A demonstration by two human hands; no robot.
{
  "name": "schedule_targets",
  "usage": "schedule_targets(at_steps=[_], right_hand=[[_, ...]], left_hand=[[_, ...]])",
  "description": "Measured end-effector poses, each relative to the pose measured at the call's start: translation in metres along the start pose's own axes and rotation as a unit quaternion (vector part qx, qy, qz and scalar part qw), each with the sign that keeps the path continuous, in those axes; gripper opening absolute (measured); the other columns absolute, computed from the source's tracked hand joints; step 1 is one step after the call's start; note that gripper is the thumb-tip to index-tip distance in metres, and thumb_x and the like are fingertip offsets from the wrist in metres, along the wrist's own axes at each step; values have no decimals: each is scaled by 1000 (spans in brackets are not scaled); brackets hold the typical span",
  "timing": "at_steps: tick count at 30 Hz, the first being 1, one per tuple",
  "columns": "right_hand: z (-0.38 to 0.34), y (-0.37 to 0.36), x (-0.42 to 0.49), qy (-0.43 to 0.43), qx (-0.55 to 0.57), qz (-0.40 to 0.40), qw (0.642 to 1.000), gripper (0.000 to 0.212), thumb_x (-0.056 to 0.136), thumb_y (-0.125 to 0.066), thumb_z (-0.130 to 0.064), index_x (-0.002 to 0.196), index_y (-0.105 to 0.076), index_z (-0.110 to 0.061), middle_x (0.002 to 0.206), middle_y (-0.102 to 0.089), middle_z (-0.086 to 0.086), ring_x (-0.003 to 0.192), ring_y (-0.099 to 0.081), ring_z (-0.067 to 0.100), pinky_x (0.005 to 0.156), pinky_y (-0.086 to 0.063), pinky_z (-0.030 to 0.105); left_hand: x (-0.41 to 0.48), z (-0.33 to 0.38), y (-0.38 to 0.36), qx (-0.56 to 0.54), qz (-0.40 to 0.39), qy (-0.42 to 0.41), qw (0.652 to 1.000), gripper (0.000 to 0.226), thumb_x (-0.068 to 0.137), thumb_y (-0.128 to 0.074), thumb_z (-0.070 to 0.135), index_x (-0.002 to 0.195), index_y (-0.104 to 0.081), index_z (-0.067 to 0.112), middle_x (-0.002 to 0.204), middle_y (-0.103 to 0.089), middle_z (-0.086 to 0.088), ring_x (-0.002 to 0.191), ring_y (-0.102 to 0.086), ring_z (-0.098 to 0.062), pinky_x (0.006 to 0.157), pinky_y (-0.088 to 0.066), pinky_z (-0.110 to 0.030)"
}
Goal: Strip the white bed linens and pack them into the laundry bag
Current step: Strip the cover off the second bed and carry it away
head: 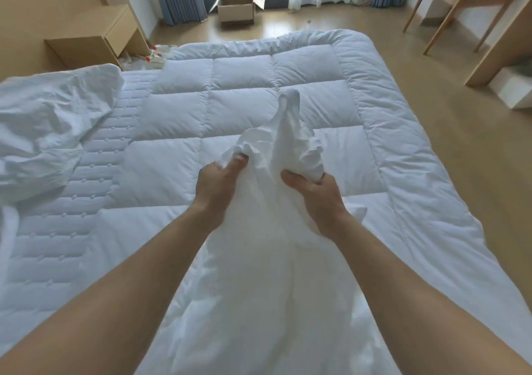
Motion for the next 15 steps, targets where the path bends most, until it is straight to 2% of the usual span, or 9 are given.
schedule_targets(at_steps=[3, 5, 7, 8, 10, 11, 13, 15], right_hand=[[-2, -3, -64, 0, 37, 24, 999, 26, 66, -82, -46, 79, -80, -23, 85, -79, -3, 78, -75, 17, 68, -62, 31], [12, -2, -101, -36, 61, 44, 996, 33, 64, -80, -51, 82, -80, -23, 88, -79, 0, 81, -75, 20, 72, -61, 35], [35, 1, -133, -96, 46, 60, 993, 41, 64, -81, -52, 90, -79, -20, 93, -79, 1, 87, -75, 22, 79, -59, 37], [47, 3, -147, -127, 32, 60, 990, 39, 69, -81, -49, 95, -78, -19, 96, -79, 1, 89, -75, 22, 80, -58, 37], [70, 10, -173, -185, -2, 45, 982, 32, 81, -80, -40, 103, -75, -17, 98, -78, 3, 88, -75, 22, 74, -56, 34], [79, 14, -183, -209, -27, 45, 976, 34, 83, -79, -39, 107, -74, -15, 96, -78, 5, 86, -75, 24, 72, -56, 33], [86, 25, -195, -211, -161, 70, 962, 48, 83, -77, -44, 115, -69, -10, 102, -76, 6, 93, -72, 27, 78, -54, 35], [81, 32, -194, -156, -357, 128, 912, 65, 84, -69, -55, 128, -54, -10, 120, -66, 8, 109, -63, 32, 86, -48, 38]], left_hand=[[-54, -5, 37, 24, -3, 3, 1000, 80, 62, -65, 75, 84, -67, -2, 80, -66, -6, 73, -63, -23, 68, -53, -39], [-81, -30, 62, 51, -5, 35, 998, 66, 74, -66, 71, 85, -69, 6, 86, -70, -2, 80, -66, -23, 71, -54, -35], [-104, -67, 85, 53, -19, 114, 992, 50, 81, -68, 60, 96, -71, 13, 93, -72, -6, 88, -68, -27, 75, -56, -38], [-115, -86, 95, 46, -37, 163, 985, 48, 81, -70, 54, 101, -72, 11, 93, -74, -9, 86, -70, -30, 71, -57, -38], [-138, -116, 110, 41, -75, 230, 969, 45, 78, -73, 45, 103, -73, 8, 88, -76, -12, 81, -73, -33, 67, -59, -41], [-147, -125, 114, 54, -80, 243, 965, 44, 78, -73, 43, 103, -73, 6, 88, -76, -14, 81, -73, -34, 71, -60, -44], [-154, -132, 120, 110, -44, 205, 972, 52, 77, -72, 43, 111, -66, 4, 99, -73, -16, 86, -69, -33, 81, -58, -45], [-156, -119, 120, 199, 50, 68, 976, 66, 79, -68, 43, 133, -49, 9, 122, -61, -16, 103, -62, -35, 87, -49, -42]])
Point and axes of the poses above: each hand's wrist, its own x-axis towards the middle knuckle, its own y-axis out of the back of the hand, z = x × y, the point moved 5 cm from there along x, towards the middle knuckle
